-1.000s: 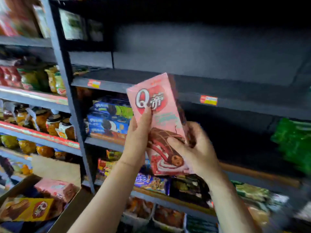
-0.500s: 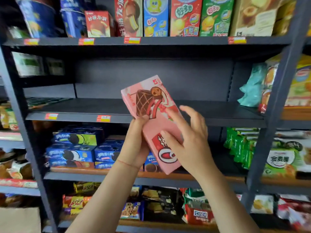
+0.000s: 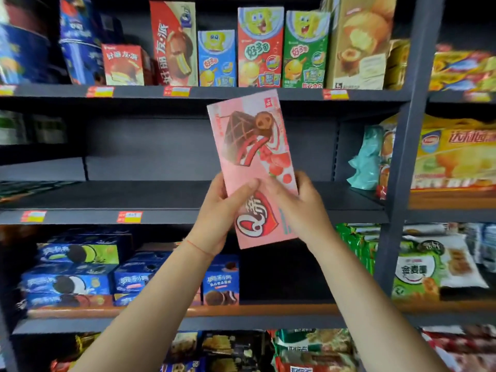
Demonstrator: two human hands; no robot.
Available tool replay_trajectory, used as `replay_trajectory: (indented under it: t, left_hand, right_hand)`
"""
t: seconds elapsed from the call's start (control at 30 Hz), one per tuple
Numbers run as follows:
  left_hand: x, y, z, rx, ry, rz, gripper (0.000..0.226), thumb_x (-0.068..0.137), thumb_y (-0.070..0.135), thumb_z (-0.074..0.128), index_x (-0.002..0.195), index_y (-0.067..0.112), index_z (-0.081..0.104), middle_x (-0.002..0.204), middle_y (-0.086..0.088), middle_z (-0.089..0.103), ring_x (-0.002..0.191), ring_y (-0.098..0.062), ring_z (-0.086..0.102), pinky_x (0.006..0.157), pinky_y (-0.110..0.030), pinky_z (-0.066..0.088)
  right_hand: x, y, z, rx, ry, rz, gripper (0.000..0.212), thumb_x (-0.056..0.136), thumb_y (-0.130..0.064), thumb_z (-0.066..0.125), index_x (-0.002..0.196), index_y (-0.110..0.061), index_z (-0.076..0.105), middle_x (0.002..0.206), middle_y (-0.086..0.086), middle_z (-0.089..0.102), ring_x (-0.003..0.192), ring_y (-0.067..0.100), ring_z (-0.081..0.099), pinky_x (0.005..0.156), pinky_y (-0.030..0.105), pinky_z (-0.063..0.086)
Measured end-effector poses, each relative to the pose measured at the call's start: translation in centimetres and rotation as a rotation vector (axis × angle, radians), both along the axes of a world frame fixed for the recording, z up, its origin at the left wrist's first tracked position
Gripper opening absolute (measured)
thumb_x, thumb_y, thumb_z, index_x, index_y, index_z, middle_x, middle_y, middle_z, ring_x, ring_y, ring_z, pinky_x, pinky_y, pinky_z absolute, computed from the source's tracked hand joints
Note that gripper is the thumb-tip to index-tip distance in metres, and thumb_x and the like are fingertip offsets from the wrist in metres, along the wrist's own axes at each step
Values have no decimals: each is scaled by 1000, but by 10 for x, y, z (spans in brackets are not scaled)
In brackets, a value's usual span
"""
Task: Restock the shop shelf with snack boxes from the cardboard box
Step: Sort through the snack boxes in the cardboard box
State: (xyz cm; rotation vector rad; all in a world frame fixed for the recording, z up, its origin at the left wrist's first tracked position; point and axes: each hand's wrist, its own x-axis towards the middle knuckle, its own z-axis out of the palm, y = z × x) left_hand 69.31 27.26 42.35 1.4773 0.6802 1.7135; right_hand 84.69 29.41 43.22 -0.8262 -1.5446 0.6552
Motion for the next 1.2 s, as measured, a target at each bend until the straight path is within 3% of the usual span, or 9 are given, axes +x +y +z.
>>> replay_trajectory:
  t: [0.1,0.2,0.27,0.37,0.47,0.57,0.67,0.87,1.2]
  left_hand:
    - [-16,-2,24,152,241,185,55,80,21,82,130,20,58,114,-3,73,102,-23,71,86,-35,58]
    - [-33,2,58,315,694,465,80,69,39,89,139,30,53,120,10,69,106,-9,66,92,-24,51]
    - [-35,13,80,354,1016,639,90,65,55,83,144,33,47,126,8,66,112,-15,63,98,-32,49]
    - [-29,46,107,266,1385,709,95,66,65,78,149,40,38,139,6,59,124,-23,56,103,-40,46]
    - [-12,82,111,164,1588,573,93,69,61,81,149,40,38,146,8,52,132,-21,50,111,-38,40]
    - [-6,100,109,96,1584,519,86,65,71,76,142,45,46,138,13,58,126,-17,54,109,-38,42]
    - [-23,102,97,103,1495,713,88,56,81,66,135,43,54,134,9,58,123,-18,55,107,-41,44]
    - [-26,112,48,97,951,606,68,73,28,87,133,20,58,125,0,53,102,-15,61,90,-33,57]
    - [63,153,38,204,894,454,63,81,16,81,137,16,52,130,-4,54,107,-18,58,91,-38,58]
  right_hand:
    - [10,8,4,63,66,4,56,86,-42,72,133,-22,48,110,-14,66,99,-2,65,81,15,50]
    - [26,19,14,120,304,-54,73,85,-26,76,144,-16,33,122,-6,59,103,-7,62,85,13,50]
    - [36,24,17,160,329,-231,94,81,-34,79,152,-18,20,141,3,44,124,2,50,105,27,46]
    - [46,38,16,418,-36,-602,99,76,-50,78,154,-19,24,155,10,31,144,25,27,118,48,26]
    - [45,55,17,518,-468,-645,80,78,-57,72,147,-29,41,155,4,35,146,30,24,116,52,20]
    - [43,74,14,453,-777,-580,64,87,-57,62,143,-32,44,149,-3,42,144,26,28,114,52,23]
    - [47,89,15,449,-832,-582,61,89,-57,61,142,-32,42,144,-7,46,140,22,31,110,48,27]
    - [66,105,18,336,-879,-703,61,95,-48,56,149,-28,33,159,1,29,150,27,16,117,55,14]
    - [92,113,5,328,-858,-705,70,93,-34,64,152,-28,27,157,3,30,148,31,16,117,55,25]
